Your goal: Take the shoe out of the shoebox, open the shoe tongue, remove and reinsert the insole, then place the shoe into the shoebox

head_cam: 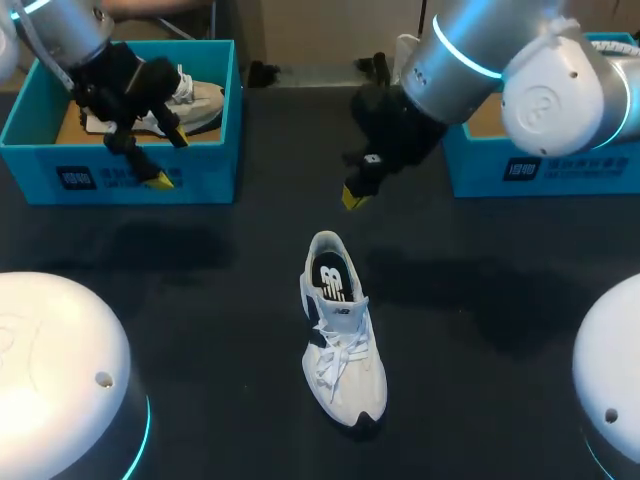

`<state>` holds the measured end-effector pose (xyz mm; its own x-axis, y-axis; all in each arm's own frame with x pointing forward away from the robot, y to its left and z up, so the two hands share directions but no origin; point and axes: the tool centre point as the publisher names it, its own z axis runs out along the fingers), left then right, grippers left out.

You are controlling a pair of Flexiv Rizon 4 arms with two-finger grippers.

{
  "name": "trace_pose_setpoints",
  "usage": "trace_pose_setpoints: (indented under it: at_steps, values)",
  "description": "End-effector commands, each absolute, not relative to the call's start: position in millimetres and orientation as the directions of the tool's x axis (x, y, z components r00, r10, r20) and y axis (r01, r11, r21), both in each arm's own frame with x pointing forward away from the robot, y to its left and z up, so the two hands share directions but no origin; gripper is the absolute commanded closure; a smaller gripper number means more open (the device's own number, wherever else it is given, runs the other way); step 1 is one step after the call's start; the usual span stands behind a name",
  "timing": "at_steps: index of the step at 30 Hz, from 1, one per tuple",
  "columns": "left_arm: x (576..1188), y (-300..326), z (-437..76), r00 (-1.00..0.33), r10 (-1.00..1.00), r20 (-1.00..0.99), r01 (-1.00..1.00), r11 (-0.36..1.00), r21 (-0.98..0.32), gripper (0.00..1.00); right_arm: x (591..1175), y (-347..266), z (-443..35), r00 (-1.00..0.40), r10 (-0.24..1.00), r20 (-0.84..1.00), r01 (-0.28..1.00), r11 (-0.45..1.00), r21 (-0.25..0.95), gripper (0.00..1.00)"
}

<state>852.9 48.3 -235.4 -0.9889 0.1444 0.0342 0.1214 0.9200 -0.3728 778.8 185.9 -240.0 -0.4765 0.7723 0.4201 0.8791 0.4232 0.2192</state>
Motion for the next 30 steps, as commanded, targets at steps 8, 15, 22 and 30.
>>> trace_pose_setpoints:
  at_steps: [8, 15, 22, 30]
  values:
    - [893.0, 120.7, -202.0, -0.929, 0.368, 0.038, 0.335, 0.881, -0.334, 0.0, 757.1, 228.6, -255.8, -0.339, 0.906, 0.253, 0.926, 0.274, 0.259, 1.0]
    - [893.0, 120.7, -202.0, -0.929, 0.368, 0.038, 0.335, 0.881, -0.334, 0.0, 750.9, 230.0, -261.5, -0.312, 0.919, 0.239, 0.935, 0.253, 0.248, 1.0]
    - [893.0, 120.7, -202.0, -0.929, 0.368, 0.038, 0.335, 0.881, -0.334, 0.0, 750.9, 230.0, -261.5, -0.312, 0.919, 0.239, 0.935, 0.253, 0.248, 1.0]
    - [893.0, 120.7, -202.0, -0.929, 0.368, 0.038, 0.335, 0.881, -0.334, 0.0, 745.2, 232.2, -290.3, -0.287, 0.957, -0.03, 0.923, 0.285, 0.257, 1.0]
